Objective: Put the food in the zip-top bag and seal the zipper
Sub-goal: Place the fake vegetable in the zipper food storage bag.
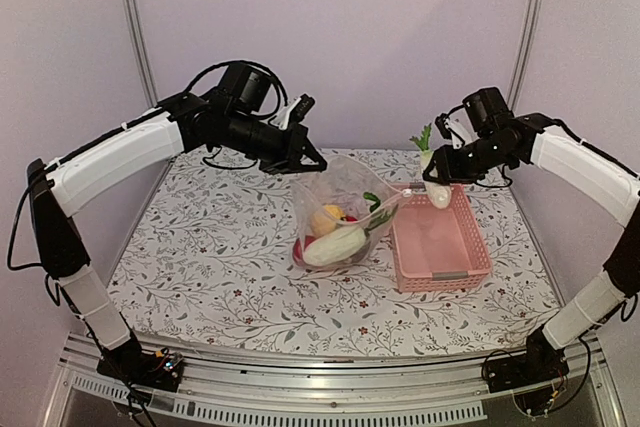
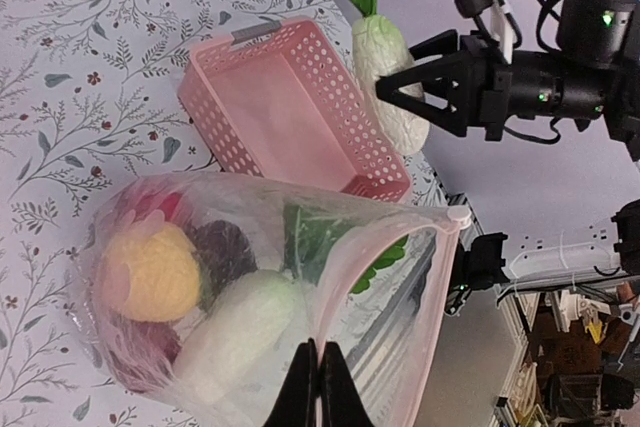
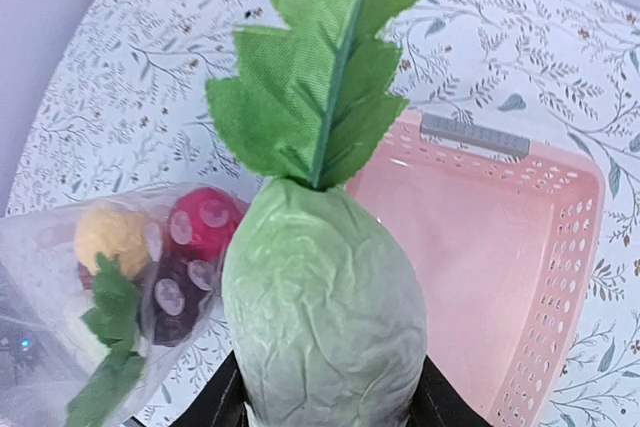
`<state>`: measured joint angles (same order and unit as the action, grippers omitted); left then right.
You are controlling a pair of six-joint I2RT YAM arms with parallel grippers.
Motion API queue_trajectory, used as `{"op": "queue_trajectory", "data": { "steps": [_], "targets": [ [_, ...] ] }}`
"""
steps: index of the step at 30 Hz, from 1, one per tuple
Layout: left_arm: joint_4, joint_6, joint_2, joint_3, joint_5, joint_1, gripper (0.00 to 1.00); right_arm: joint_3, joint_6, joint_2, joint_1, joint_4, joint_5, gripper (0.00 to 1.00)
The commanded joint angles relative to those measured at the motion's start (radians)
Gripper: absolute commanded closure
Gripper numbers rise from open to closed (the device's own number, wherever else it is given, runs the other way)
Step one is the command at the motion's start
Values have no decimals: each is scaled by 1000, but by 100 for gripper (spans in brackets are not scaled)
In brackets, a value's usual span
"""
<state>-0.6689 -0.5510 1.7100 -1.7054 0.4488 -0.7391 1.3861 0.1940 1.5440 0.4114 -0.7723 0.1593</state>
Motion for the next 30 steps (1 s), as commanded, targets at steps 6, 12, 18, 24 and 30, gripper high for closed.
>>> {"op": "queue_trajectory", "data": {
  "steps": [6, 12, 18, 24, 30],
  "targets": [
    [23, 3, 38, -16, 30, 22, 100, 74, 36, -221, 90, 196, 142, 77],
    [25, -1, 56, -25, 42, 30, 100, 47, 48, -232, 224, 376, 137, 78],
    [29, -9, 64, -38, 55, 40, 100, 10, 14, -188, 364, 531, 78, 75],
    [29, -15, 63, -51, 64, 56, 100, -130, -24, -142, 406, 647, -45, 48],
    [58, -42, 41, -33, 90, 85, 100, -66, -1, -174, 406, 543, -40, 17]
  ]
}}
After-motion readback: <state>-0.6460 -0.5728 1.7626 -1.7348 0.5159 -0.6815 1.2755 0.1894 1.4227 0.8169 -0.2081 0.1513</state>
